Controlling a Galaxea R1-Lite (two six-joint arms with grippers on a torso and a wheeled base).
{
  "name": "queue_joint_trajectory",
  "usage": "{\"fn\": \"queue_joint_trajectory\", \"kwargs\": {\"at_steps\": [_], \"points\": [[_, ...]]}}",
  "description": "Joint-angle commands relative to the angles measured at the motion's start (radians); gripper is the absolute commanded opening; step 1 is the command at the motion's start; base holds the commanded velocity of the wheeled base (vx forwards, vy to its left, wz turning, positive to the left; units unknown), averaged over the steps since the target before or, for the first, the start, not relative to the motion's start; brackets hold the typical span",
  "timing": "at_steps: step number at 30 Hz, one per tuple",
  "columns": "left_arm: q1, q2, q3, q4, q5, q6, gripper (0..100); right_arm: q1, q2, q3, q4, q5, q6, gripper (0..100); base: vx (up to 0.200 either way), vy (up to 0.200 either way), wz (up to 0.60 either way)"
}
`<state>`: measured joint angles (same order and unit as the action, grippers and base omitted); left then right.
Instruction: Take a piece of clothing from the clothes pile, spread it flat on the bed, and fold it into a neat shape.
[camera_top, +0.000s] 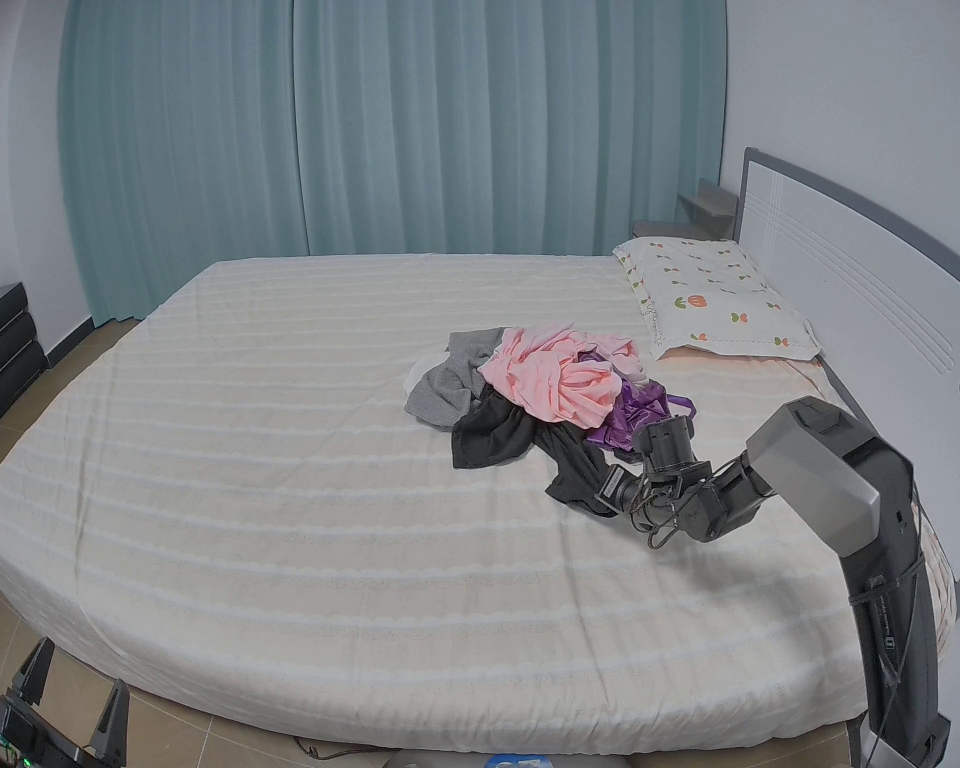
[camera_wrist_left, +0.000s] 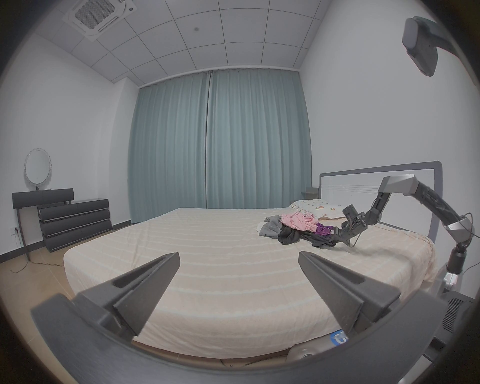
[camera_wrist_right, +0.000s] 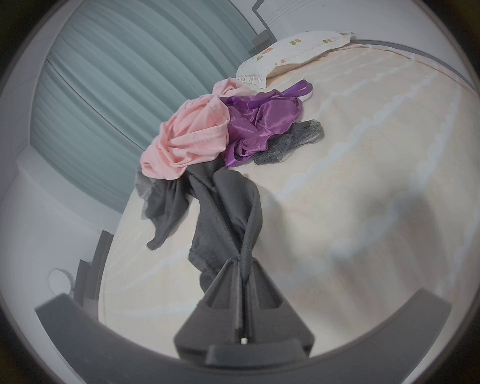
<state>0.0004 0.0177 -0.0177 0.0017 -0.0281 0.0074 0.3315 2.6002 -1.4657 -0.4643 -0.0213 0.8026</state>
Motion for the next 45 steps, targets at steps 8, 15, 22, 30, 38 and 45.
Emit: {"fn": "queue_joint_trajectory", "kwargs": {"at_steps": [8, 15, 22, 30, 38, 45], "points": [[0.001, -0.015, 0.018, 0.0, 0.0, 0.0, 100, 0.037, -0.509, 0.621, -0.359, 0.115, 0.015, 0, 0.0, 0.0, 0.0], [0.001, -0.015, 0.018, 0.0, -0.001, -0.001, 100, 0.101, -0.675, 0.779, -0.445, 0.115, 0.01, 0, 0.0, 0.0, 0.0], [0.0, -0.016, 0.018, -0.002, -0.004, 0.005, 100, 0.187, -0.87, 0.851, -0.465, 0.098, 0.01, 0, 0.0, 0.0, 0.0], [0.0, -0.016, 0.016, -0.005, -0.012, 0.006, 100, 0.258, -1.02, 0.894, -0.461, 0.06, -0.011, 0, 0.0, 0.0, 0.0], [-0.007, 0.047, -0.171, -0.112, -0.021, -0.118, 100, 0.284, -1.092, 0.897, -0.458, 0.041, -0.049, 0, 0.0, 0.0, 0.0], [-0.008, 0.381, -0.283, -0.103, -0.27, -0.058, 100, 0.311, -1.128, 0.9, -0.464, 0.041, -0.125, 0, 0.0, 0.0, 0.0]]}}
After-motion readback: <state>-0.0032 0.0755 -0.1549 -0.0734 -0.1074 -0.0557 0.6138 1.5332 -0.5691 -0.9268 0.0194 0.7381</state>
